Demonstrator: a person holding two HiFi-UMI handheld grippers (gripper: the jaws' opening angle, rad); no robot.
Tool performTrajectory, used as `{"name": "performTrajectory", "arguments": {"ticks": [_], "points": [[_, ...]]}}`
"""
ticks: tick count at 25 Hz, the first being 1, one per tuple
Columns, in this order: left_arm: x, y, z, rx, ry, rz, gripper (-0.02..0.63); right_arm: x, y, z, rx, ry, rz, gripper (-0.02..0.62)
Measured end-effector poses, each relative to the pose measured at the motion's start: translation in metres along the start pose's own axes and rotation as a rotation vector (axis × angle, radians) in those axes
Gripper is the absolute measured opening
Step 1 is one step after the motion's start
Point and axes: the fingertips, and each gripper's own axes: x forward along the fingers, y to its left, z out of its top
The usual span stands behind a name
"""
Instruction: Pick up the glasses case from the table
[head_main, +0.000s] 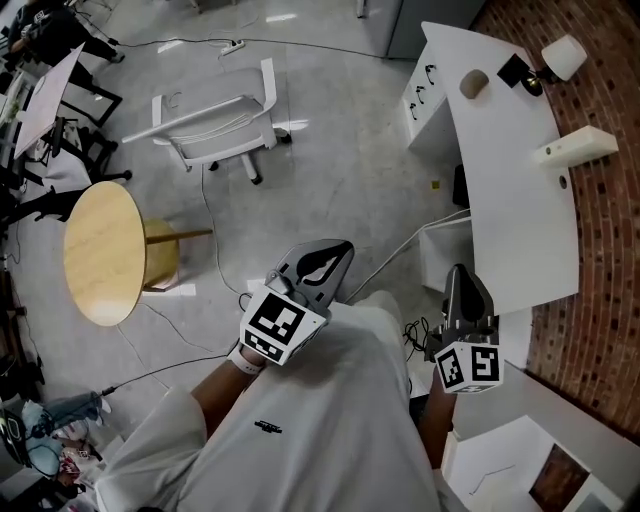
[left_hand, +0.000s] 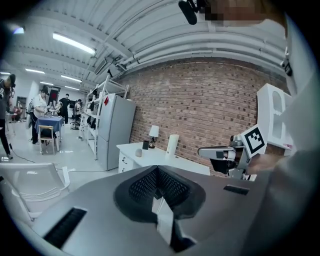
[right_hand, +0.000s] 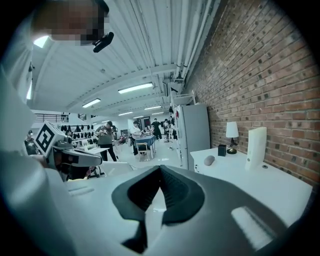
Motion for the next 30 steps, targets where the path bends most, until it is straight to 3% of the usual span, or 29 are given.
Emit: {"name": "performTrajectory", "arguments": {"ticks": [8,16,24,30], "points": [[0.014,0.013,0.006,0.002,0.020,-0.055,0.006,0.009,-0.005,0.003,0.034,0.013,-0.058,0.009],[0.049,0.027,0.017,0.022,0.050,-0.055,0.006,0.051,-0.031,0.006,0.074,0.011,-0.043,0.009],[0.125,0.046,0.041,0.011,0.083,-0.051,0.006,0.107,-0.093,0.028,0.078,-0.013,-0.048,0.009],[0.203,0.052,0.087,0.038,0.072,-0.060,0.006,0.144,-0.165,0.047,0.118,-0.035,-0.073,0.009]]}}
